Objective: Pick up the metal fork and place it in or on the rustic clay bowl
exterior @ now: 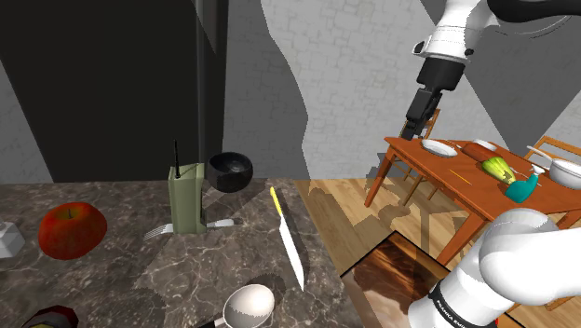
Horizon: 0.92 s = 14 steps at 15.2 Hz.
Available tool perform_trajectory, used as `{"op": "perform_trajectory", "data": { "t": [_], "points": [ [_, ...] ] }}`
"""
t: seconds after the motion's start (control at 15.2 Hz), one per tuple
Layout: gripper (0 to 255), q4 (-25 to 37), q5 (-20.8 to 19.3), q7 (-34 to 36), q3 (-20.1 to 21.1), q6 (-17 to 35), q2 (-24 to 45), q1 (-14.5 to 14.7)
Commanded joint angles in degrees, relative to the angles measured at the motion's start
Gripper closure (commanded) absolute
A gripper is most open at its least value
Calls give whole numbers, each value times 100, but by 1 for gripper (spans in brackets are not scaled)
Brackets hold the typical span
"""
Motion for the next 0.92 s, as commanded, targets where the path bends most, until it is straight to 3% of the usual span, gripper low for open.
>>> {"op": "perform_trajectory", "data": {
  "t": [0.0,0.86],
  "points": [
    [0,0,0,0,0,0,0,0],
    [0,440,28,-621,784,1776,2240,659]
  ]
}}
